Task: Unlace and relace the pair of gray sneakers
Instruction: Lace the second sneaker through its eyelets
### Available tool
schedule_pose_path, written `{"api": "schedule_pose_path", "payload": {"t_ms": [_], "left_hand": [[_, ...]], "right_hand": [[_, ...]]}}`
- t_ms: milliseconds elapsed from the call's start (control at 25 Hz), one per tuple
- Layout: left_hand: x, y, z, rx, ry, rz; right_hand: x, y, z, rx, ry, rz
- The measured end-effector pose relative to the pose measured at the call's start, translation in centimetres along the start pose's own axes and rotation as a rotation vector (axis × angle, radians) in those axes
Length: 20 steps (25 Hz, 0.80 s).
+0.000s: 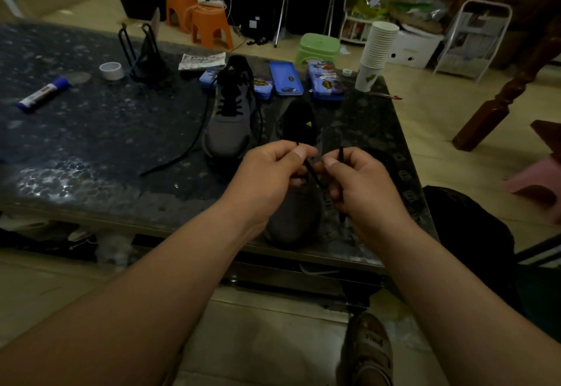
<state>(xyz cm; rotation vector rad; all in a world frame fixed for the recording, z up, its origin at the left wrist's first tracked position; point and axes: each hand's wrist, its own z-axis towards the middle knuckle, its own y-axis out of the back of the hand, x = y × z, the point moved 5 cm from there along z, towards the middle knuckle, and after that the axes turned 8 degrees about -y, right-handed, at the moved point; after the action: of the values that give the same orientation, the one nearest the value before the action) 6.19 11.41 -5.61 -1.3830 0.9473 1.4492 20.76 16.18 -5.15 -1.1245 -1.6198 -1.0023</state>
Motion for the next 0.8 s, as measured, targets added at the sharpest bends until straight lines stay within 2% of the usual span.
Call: {"api": "schedule_pose_path", "payload": {"t_ms": [160,240,440,520,600,680,760,800], "left_hand": [[-0.7,3.0,1.0,-0.119,0.052,-0.235],[-0.9,5.0,1.5,-0.199,0.053,-0.222],[-0.5,8.3,2.8,-0.29,0.016,-0.063],[-0.5,8.0,2.8,-0.261,0.01,-0.038],[-0.7,6.7,2.3,-0.178,0.025,-0.045],[-0.9,5.5,2.1,-0.121,0.033,-0.139],[-1.4,5.3,2.3,-0.144,0.022,-0.28],[-1.7,5.7,2.6,-0.184,0.013,-0.338]], "right_hand": [[0.6,-0.7,0.9,-0.013,0.067,-0.065],[1.3,-0.4,1.4,-0.045,0.098,-0.05],[2.4,1.8,3.5,-0.257,0.088,0.055],[2.3,1.1,3.7,-0.188,0.046,0.028],[2.3,-0.7,3.2,-0.033,0.087,-0.224],[1.6,-3.7,1.8,0.214,0.237,-0.528],[-0.2,-5.8,0.6,0.395,0.321,-0.789],[-0.7,-5.9,0.4,0.417,0.326,-0.859]]}}
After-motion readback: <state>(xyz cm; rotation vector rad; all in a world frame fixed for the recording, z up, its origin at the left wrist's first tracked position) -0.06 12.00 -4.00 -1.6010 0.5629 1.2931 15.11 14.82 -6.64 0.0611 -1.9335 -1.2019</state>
